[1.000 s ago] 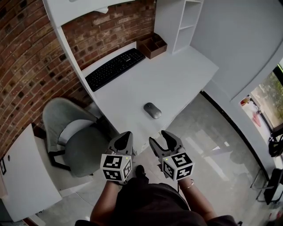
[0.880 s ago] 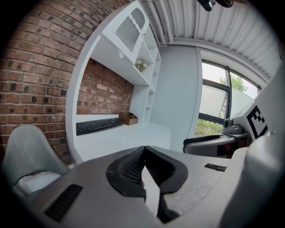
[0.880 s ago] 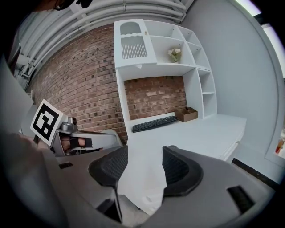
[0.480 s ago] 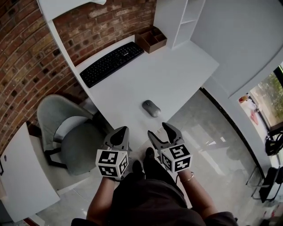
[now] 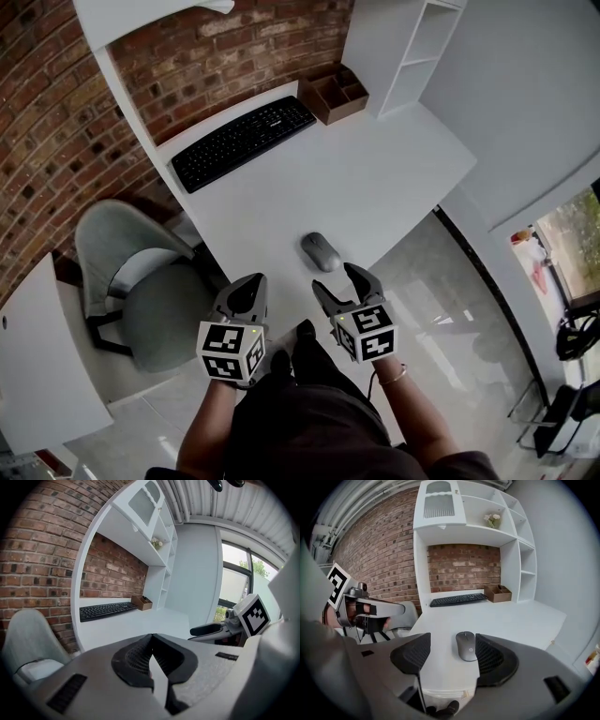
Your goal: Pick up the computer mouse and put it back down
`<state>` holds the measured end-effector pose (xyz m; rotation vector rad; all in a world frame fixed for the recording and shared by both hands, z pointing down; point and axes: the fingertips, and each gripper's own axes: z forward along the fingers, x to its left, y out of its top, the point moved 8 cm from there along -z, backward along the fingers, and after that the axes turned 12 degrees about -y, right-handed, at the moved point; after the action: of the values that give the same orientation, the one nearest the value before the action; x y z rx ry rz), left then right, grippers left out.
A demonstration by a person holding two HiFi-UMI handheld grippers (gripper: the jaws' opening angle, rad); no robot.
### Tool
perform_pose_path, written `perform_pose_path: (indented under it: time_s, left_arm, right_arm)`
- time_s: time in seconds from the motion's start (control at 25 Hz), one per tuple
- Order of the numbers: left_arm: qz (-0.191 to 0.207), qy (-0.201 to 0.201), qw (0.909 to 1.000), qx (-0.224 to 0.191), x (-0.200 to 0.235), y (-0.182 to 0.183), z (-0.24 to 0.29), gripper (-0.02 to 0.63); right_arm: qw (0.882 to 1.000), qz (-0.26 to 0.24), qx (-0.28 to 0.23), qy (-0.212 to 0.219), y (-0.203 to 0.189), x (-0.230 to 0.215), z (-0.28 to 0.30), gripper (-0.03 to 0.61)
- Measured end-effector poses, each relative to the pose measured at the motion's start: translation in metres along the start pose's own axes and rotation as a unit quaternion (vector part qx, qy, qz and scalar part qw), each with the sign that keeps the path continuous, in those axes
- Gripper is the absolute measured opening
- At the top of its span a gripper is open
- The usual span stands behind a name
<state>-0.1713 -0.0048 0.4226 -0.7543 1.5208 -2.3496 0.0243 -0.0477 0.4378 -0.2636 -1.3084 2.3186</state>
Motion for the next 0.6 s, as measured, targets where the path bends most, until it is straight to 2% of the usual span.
perform_pose_path:
  time_s: [0.36, 0.6]
  left_arm:
    - [-0.019, 0.019, 0.9996, 0.006, 0.012, 0.008, 0.040, 0.009]
    - [-0.031, 0.035, 0.9988, 0.017, 0.022, 0.006, 0.054, 0.009]
  right_arm:
    - [0.998, -0.041, 0.039, 0.025, -0.001, -0.025, 0.049, 0.281]
    - [0.995, -0.052, 0.072, 0.046, -0.007, -0.028, 0.079, 0.281]
